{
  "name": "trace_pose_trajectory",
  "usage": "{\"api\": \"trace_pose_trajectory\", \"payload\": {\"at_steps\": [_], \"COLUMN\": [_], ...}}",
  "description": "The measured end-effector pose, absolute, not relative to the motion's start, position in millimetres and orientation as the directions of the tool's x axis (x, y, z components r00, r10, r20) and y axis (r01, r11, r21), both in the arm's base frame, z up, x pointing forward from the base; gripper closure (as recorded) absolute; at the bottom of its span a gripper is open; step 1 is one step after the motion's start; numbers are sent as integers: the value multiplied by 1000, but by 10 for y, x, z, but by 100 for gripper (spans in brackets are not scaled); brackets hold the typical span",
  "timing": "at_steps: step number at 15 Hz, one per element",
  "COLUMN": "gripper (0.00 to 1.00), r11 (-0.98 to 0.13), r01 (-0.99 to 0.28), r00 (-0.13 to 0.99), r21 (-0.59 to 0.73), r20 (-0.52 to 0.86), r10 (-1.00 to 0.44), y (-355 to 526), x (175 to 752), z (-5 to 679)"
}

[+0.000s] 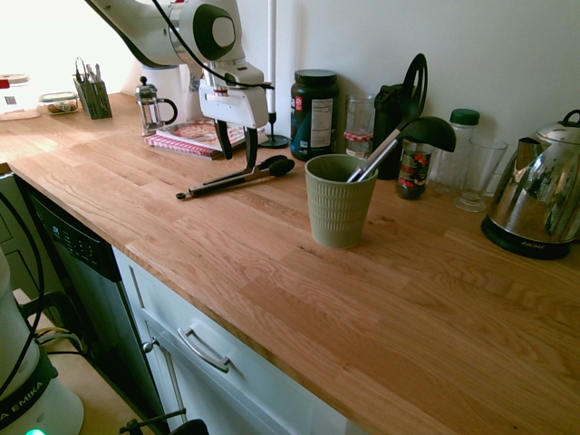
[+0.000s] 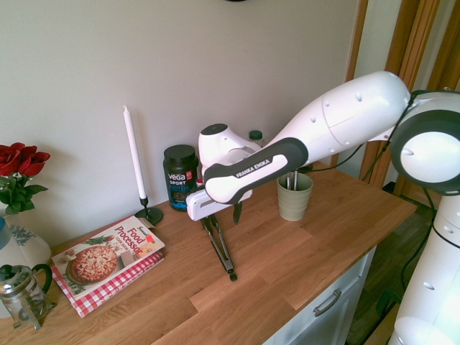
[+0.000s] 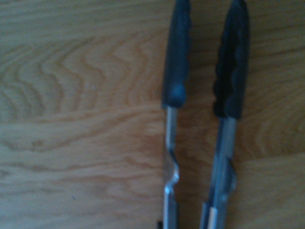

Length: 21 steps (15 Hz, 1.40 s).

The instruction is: Put the tongs back in the holder

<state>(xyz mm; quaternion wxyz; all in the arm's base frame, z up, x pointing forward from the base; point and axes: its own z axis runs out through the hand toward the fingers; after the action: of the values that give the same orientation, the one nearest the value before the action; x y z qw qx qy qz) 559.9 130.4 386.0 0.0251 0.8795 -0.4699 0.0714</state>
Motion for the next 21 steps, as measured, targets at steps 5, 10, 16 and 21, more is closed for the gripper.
{"api": "trace_pose_trajectory", "payload": {"at_steps": [5,10,16,21], "gripper": [0,100,100,100], "r11": [-496,-438,-388,-385], "r01": [-867,-897,-918,-920], "r00": [484,425,381,380], "r21": [-43,-59,-84,-78], "r20": [156,156,85,64], "r10": [-861,-892,-921,-923], "y": [1588,1481,1320,1246], "x": [5855,6052,6108,6064], "z": [3689,3467,3441,3368]}}
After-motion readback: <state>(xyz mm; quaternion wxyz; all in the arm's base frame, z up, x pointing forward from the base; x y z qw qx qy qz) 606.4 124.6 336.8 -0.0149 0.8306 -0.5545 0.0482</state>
